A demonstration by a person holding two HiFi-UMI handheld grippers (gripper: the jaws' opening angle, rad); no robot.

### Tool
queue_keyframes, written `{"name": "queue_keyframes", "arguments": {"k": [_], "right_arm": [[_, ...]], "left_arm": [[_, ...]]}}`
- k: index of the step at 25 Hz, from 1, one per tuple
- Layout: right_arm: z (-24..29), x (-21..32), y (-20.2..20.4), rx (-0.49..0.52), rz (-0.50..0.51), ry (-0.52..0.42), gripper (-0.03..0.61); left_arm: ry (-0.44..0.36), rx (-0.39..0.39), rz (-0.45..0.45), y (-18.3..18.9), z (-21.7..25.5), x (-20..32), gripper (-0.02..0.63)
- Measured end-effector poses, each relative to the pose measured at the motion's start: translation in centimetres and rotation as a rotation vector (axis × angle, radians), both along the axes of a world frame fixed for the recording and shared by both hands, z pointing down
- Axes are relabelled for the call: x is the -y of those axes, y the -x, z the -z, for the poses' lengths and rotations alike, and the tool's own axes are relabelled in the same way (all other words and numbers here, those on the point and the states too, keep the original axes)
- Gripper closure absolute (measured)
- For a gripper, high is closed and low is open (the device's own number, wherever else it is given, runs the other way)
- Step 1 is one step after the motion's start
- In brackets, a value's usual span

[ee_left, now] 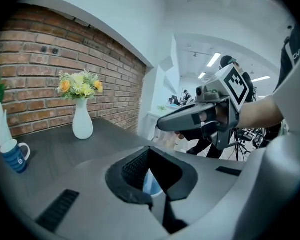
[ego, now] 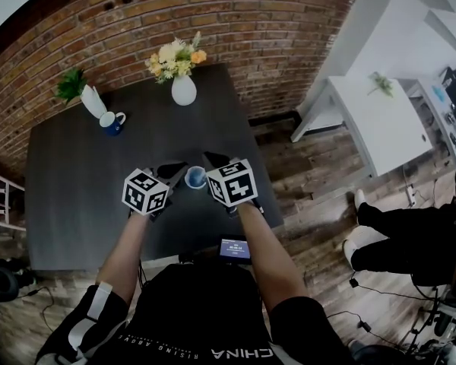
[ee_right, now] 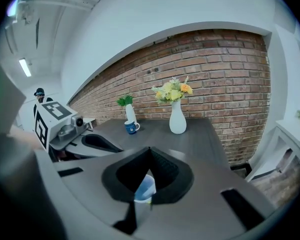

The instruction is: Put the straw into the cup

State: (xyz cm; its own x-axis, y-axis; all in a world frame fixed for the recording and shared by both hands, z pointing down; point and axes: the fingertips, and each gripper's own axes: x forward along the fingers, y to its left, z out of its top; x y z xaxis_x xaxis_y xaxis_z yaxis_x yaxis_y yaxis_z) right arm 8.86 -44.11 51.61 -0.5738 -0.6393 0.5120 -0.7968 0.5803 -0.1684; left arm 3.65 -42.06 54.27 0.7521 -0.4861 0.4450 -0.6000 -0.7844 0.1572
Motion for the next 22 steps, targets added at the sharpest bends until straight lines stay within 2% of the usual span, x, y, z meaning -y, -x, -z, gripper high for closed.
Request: {"name": "queue_keyframes", "arguments": {"k": [10, 14, 18, 22], "right_arm": [[-0.1, -1.0, -0.7, -0.005, 0.005, 0.004, 0.572], [-0.5, -2.4, -2.3, -0.014, 0.024, 0.003, 0.572], [-1.2, -3.5, -3.8, -0.022, 0.025, -0.009, 0.572], [-1.7, -5.6, -2.6, -0.014, 0.013, -0.017, 0.572]], "left_arm": [[0.004, -0.011, 0.006, -0.2, 0.3, -0.8, 0.611], [-0.011, 0.024, 0.007, -0.9, 0.7, -2.3, 0.611], [-0.023, 0.027, 0.05, -1.6, 0.6, -4.5, 0.611], [-0.02, 0.043, 0.089, 0.1, -0.8, -7.7, 0.611]]}}
